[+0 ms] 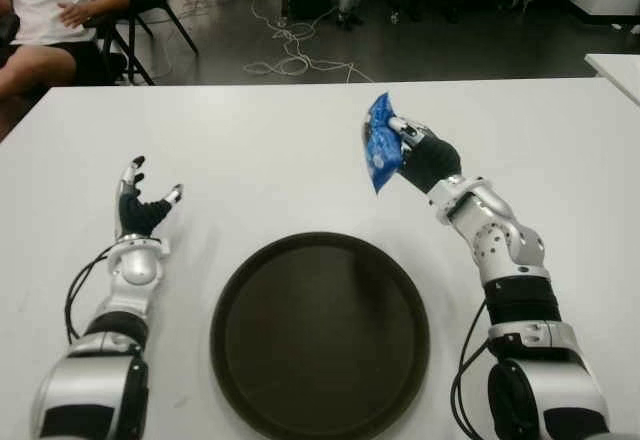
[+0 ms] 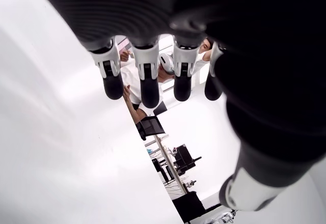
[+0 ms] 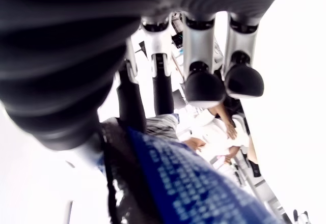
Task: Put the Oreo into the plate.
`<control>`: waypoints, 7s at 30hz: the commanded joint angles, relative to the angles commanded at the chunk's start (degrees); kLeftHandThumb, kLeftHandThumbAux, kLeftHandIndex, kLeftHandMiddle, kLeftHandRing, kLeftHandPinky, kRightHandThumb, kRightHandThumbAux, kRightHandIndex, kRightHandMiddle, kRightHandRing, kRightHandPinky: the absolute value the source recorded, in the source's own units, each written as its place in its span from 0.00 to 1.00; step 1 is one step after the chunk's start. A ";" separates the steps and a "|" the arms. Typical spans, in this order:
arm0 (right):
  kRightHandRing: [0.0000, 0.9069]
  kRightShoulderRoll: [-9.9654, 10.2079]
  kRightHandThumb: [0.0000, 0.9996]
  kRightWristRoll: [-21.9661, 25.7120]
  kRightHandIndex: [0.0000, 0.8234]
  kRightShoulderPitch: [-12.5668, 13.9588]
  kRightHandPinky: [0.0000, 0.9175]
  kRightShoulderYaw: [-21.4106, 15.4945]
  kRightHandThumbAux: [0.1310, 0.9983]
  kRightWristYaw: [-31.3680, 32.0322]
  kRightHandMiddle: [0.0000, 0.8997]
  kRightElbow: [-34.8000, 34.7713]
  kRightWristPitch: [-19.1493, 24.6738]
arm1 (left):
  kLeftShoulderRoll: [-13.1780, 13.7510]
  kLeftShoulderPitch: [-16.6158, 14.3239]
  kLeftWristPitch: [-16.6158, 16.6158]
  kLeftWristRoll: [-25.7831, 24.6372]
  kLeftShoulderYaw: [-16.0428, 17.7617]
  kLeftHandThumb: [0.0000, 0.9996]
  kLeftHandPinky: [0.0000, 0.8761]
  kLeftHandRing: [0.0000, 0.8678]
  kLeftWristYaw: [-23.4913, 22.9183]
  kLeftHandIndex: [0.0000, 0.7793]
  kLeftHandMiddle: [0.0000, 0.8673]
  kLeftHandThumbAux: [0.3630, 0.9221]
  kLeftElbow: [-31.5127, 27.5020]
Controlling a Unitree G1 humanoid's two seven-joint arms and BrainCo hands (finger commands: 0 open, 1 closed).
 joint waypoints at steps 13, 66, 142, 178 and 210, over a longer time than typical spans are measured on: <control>0.91 -0.85 0.70 -1.46 0.53 -0.46 0.90 3.40 0.68 0.65 0.92 -1.71 3.48 | -0.09 -0.04 0.39 0.22 -0.10 0.00 0.09 0.10 0.51 0.09 0.12 0.73 -0.13; 0.88 -3.90 0.71 -10.37 0.53 4.58 0.87 14.86 0.68 3.74 0.88 -14.01 3.10 | -0.55 0.21 -0.32 -0.16 0.07 0.00 0.08 0.10 0.47 0.09 0.12 0.72 -0.57; 0.34 -6.30 0.07 -56.08 0.07 -17.57 0.42 32.27 0.94 -17.51 0.29 31.33 -43.88 | -1.54 0.15 -0.28 -0.34 0.29 0.00 0.06 0.09 1.34 0.08 0.11 0.75 -0.61; 0.28 -1.02 0.07 -61.88 0.04 -28.68 0.30 39.59 0.98 -15.95 0.25 46.30 -48.67 | -1.84 0.08 -0.19 -0.02 0.32 0.00 0.07 0.09 1.74 0.08 0.11 0.77 -0.55; 0.93 -0.06 0.45 -67.66 0.15 -29.98 0.94 44.65 0.91 -22.32 0.90 50.21 -52.33 | -2.36 0.02 0.32 -0.42 0.46 0.00 0.06 0.08 2.08 0.07 0.10 0.75 -0.70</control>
